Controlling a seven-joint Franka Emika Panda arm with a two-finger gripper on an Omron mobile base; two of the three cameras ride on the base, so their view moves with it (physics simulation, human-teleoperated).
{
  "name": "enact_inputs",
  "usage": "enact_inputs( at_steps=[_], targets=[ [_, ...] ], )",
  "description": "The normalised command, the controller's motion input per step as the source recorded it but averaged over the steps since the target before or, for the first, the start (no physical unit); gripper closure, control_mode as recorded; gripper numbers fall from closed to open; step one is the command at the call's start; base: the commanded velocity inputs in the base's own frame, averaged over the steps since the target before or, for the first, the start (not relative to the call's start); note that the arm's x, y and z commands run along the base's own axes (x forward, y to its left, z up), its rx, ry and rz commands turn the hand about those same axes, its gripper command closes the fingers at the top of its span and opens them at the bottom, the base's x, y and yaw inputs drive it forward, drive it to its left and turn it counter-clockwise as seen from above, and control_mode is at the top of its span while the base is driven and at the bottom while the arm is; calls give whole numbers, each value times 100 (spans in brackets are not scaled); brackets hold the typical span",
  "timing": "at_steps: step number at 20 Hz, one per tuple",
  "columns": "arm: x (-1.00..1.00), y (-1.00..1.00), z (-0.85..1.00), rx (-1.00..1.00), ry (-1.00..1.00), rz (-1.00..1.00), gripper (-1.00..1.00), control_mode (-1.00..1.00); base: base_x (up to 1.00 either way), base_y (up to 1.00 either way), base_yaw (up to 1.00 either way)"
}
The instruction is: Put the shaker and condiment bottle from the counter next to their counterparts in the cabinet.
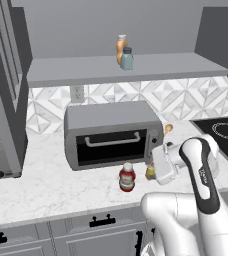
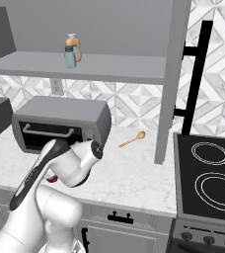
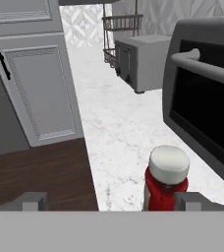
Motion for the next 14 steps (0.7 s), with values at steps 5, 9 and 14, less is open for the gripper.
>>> enact_inputs(
  at_steps=[5,9,14],
  targets=[
    [0,52,-100,6,-2,-7,-100,-100,0,0,0],
    [0,45,-100,5,-4,-6,-100,-100,0,0,0],
    [-4,28,-100,5,-9,-10,-100,-100,0,0,0]
  ],
)
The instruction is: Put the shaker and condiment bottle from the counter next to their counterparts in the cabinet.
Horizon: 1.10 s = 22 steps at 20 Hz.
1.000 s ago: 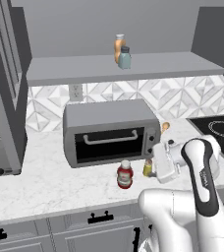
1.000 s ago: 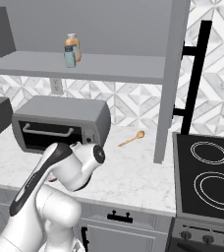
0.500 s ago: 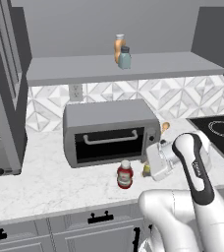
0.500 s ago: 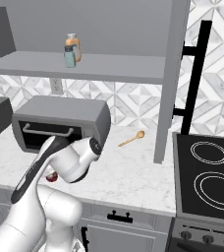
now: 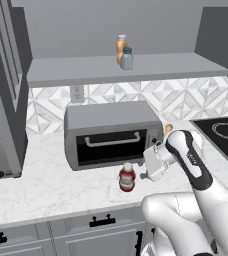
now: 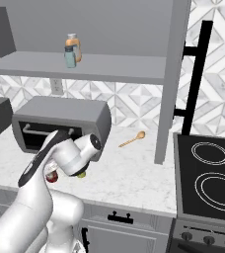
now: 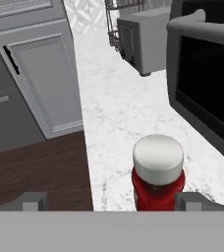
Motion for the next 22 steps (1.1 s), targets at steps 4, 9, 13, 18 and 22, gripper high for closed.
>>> enact_inputs(
  at_steps=[4,9,13,18,22],
  targets=[
    [-14,31,-100,4,-11,-11,-100,-100,0,0,0],
    [-33,54,-100,5,-6,-12,-100,-100,0,0,0],
    [-36,58,-100,6,-7,-12,-100,-100,0,0,0],
    [-36,49,-100,6,-9,-11,-100,-100,0,0,0],
    [-39,45,-100,5,-11,-11,-100,-100,0,0,0]
  ],
)
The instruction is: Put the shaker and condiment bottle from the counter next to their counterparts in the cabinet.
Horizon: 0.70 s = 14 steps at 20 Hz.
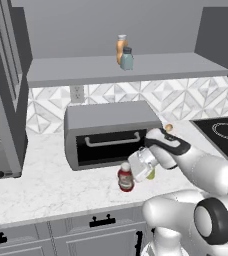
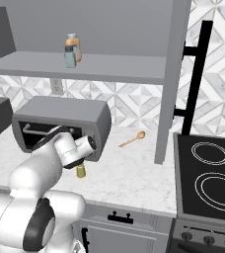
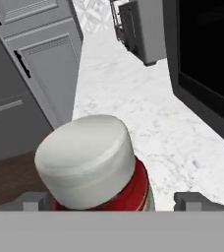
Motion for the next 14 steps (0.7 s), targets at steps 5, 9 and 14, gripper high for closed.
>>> enact_inputs(
  at_steps=[5,9,14],
  targets=[
    [-48,38,-100,6,-10,-11,100,-100,0,0,0],
    [-55,5,-55,10,-10,-13,100,-100,0,0,0],
    [-60,-4,3,23,-13,-17,100,-100,0,0,0]
  ],
)
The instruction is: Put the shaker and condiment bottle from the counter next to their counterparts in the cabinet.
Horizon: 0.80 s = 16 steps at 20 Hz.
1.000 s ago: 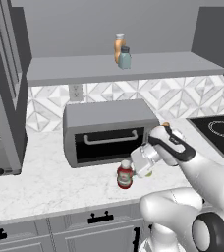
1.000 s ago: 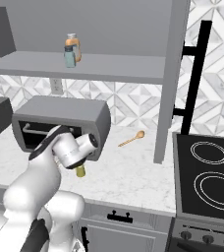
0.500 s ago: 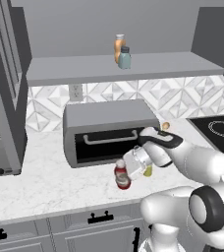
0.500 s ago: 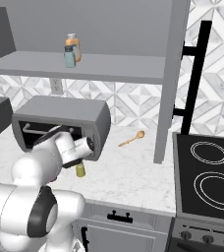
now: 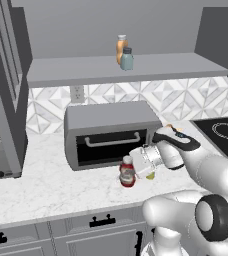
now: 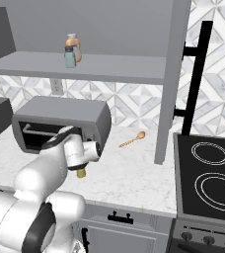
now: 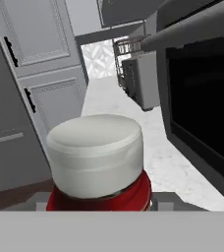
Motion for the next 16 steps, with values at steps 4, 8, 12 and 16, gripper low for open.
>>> enact_inputs(
  at_steps=[4,8,12,16],
  targets=[
    [-51,-6,46,14,-13,-17,100,-100,0,0,0],
    [-39,-7,55,6,-1,-21,100,-100,0,0,0],
    [-5,-5,68,6,0,-21,100,-100,0,0,0],
    [0,-4,71,3,0,-19,100,-100,0,0,0]
  ],
)
